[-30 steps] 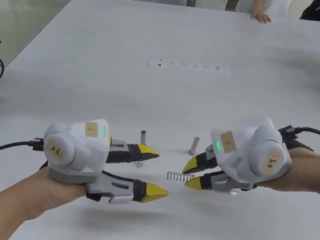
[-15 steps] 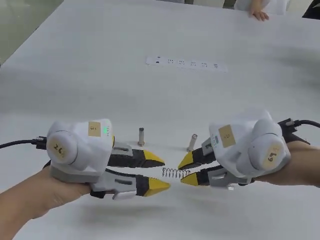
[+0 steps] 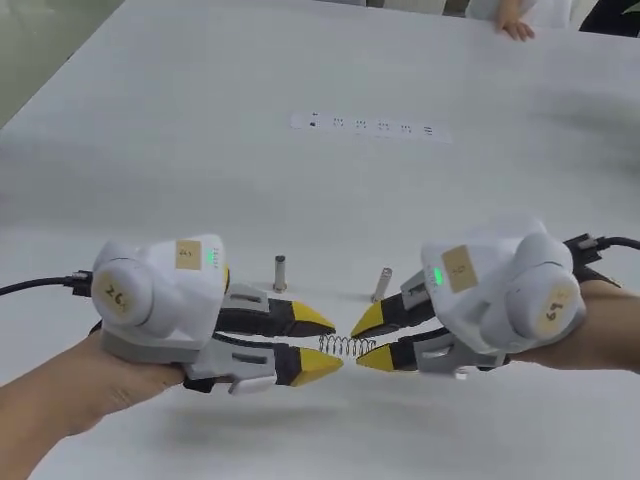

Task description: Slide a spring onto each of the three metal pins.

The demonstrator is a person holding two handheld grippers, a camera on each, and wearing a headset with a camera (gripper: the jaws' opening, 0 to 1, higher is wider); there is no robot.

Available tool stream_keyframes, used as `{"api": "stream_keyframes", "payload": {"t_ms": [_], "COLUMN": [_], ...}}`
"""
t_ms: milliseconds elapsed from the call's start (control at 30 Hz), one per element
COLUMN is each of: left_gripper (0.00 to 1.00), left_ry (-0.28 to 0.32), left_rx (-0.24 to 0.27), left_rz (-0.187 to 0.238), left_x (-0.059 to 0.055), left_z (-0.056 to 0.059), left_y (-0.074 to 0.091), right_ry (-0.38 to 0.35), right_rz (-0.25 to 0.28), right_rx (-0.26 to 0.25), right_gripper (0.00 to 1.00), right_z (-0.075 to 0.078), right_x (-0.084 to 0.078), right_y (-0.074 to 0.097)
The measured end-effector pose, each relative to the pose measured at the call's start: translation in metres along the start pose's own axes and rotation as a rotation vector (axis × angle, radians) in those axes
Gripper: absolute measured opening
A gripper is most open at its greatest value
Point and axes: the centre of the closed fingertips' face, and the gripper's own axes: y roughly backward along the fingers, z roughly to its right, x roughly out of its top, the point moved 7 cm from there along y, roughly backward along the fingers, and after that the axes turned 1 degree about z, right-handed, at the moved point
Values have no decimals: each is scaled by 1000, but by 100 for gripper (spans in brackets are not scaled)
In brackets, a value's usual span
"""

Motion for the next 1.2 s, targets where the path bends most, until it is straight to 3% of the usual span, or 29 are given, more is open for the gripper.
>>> {"api": "stream_keyframes", "payload": {"t_ms": [1200], "left_gripper": [2], "left_ry": [-27], "left_rx": [-37], "left_rz": [-9], "left_x": [5], "left_z": [7], "left_y": [-5], "right_ry": [-7], "right_rz": [14], "right_rx": [12], "right_gripper": [8], "right_z": [-6], "right_x": [0], "right_y": [2]}}
